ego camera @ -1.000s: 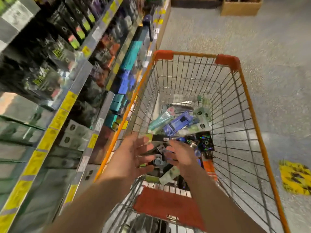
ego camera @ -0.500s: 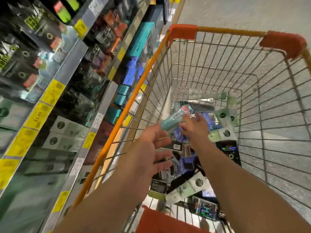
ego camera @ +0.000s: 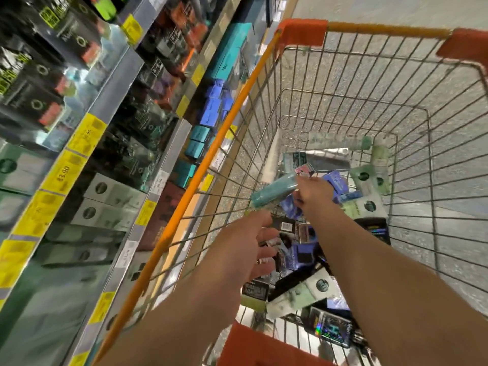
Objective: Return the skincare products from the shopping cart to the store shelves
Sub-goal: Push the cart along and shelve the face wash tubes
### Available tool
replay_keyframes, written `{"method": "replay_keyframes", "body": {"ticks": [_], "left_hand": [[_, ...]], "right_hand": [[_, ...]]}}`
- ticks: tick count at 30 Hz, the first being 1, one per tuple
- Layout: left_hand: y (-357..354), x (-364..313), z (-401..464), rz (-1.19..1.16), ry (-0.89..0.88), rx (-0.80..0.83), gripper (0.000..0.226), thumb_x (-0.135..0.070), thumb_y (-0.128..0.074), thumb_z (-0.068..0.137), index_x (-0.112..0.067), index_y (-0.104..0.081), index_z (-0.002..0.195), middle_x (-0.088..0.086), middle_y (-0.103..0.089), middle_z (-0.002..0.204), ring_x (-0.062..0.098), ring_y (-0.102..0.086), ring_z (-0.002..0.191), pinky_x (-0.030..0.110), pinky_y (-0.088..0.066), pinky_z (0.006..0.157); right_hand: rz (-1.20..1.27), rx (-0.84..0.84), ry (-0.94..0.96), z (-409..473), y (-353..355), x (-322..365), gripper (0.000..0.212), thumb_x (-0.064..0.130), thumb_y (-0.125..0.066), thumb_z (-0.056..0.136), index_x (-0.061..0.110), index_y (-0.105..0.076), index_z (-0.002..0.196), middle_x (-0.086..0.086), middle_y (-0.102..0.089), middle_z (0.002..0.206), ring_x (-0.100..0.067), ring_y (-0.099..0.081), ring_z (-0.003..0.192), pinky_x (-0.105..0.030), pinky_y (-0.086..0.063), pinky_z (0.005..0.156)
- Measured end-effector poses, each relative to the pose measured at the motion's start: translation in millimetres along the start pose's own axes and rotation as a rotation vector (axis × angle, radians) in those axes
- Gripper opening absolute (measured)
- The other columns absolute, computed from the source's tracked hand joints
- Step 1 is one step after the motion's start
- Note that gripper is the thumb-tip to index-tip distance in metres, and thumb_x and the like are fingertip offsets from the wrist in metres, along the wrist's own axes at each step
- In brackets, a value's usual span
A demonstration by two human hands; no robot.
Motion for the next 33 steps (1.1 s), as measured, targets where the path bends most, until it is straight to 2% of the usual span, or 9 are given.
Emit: {"method": "replay_keyframes", "body": {"ticks": [3, 8, 10, 16, 19, 21, 25, 29, 33], "left_hand": [[0, 1, -5, 0.067, -0.03, 0.012, 0.02, -0.034, -0.06, 0.1, -0.022, -0.07, 0.113, -0.002, -0.077, 0.106, 0.025, -0.07, 0.106, 0.043, -0.061, 0.091], [0, 2, -19, 0.24, -0.082, 0.049, 0.032, -0.045, -0.065, 0.075, -0.025, -0.072, 0.099, -0.003, -0.075, 0.104, 0.018, -0.071, 0.094, 0.045, -0.061, 0.093], [4, 6, -22, 0.253, -0.097, 0.057, 0.021, -0.04, -0.067, 0.088, -0.027, -0.071, 0.105, -0.006, -0.075, 0.103, 0.015, -0.07, 0.092, 0.046, -0.059, 0.095], [26, 13, -37, 0.208, -0.202, 0.02, 0.012, -0.022, -0.065, 0.1, -0.03, -0.072, 0.105, 0.002, -0.076, 0.109, 0.021, -0.07, 0.101, 0.041, -0.058, 0.09], [35, 9, -48, 0.159, -0.225, 0.028, 0.012, -0.017, -0.061, 0.102, -0.025, -0.069, 0.104, 0.013, -0.075, 0.113, 0.027, -0.067, 0.093, 0.04, -0.051, 0.08], [38, 5, -60, 0.136, -0.274, 0.066, 0.012, -0.015, -0.061, 0.102, -0.023, -0.068, 0.108, 0.019, -0.073, 0.112, 0.026, -0.064, 0.088, 0.042, -0.047, 0.082], [48, -7, -88, 0.05, -0.451, 0.08, 0.024, -0.003, -0.056, 0.102, -0.024, -0.069, 0.104, -0.002, -0.073, 0.097, 0.015, -0.065, 0.084, 0.037, -0.054, 0.088], [65, -28, -129, -0.044, -0.625, 0.088, 0.031, 0.008, -0.049, 0.1, -0.015, -0.067, 0.11, -0.016, -0.066, 0.081, 0.014, -0.054, 0.073, 0.026, -0.047, 0.067], [102, -45, -173, 0.03, -0.765, 0.114, 0.031, -0.006, -0.061, 0.101, -0.025, -0.067, 0.124, -0.006, -0.07, 0.108, 0.009, -0.058, 0.082, 0.019, -0.048, 0.067]], "right_hand": [[0.026, 0.029, -0.005, -11, 8, -12, 0.015, 0.009, -0.07, 0.092, 0.007, -0.057, 0.096, -0.014, -0.057, 0.065, -0.018, -0.05, 0.04, -0.027, -0.04, 0.043], [0.113, -0.036, 0.072, -51, 21, -28, 0.021, 0.001, -0.07, 0.092, 0.008, -0.051, 0.088, -0.022, -0.064, 0.095, -0.031, -0.072, 0.082, -0.039, -0.064, 0.073], [0.049, -0.066, 0.148, -72, 25, -30, 0.026, 0.003, -0.071, 0.092, 0.014, -0.049, 0.081, -0.014, -0.063, 0.089, -0.03, -0.073, 0.082, -0.04, -0.065, 0.074], [-0.078, -0.155, 0.281, -144, 48, -19, 0.028, 0.016, -0.065, 0.099, 0.021, -0.046, 0.08, -0.008, -0.065, 0.087, -0.017, -0.076, 0.076, -0.021, -0.051, 0.057], [-0.13, -0.164, 0.412, -188, 60, -2, 0.029, 0.027, -0.065, 0.1, 0.019, -0.049, 0.078, 0.002, -0.059, 0.07, -0.011, -0.071, 0.063, -0.03, -0.05, 0.057], [-0.211, -0.197, 0.49, -225, 69, 14, 0.032, 0.028, -0.065, 0.1, 0.017, -0.048, 0.075, 0.007, -0.048, 0.065, -0.001, -0.055, 0.057, -0.025, -0.042, 0.057], [-0.18, -0.18, 0.656, -301, 78, 41, 0.022, 0.025, -0.065, 0.1, 0.015, -0.057, 0.082, 0.008, -0.055, 0.071, 0.008, -0.05, 0.06, -0.005, -0.039, 0.059], [-0.126, -0.18, 0.746, -370, 79, 71, 0.016, 0.032, -0.067, 0.099, 0.017, -0.071, 0.1, 0.007, -0.069, 0.09, 0.006, -0.061, 0.076, -0.005, -0.041, 0.066], [-0.125, -0.12, 0.897, -447, 70, 105, 0.006, 0.031, -0.069, 0.098, 0.03, -0.07, 0.092, 0.008, -0.069, 0.084, 0.002, -0.061, 0.075, -0.008, -0.041, 0.067]]}}
Point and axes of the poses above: each hand's wrist, its own z-axis towards the middle knuckle, its own y-axis out of the back of the hand, x = y × z, the point moved 5 cm from there along z, towards the middle knuckle
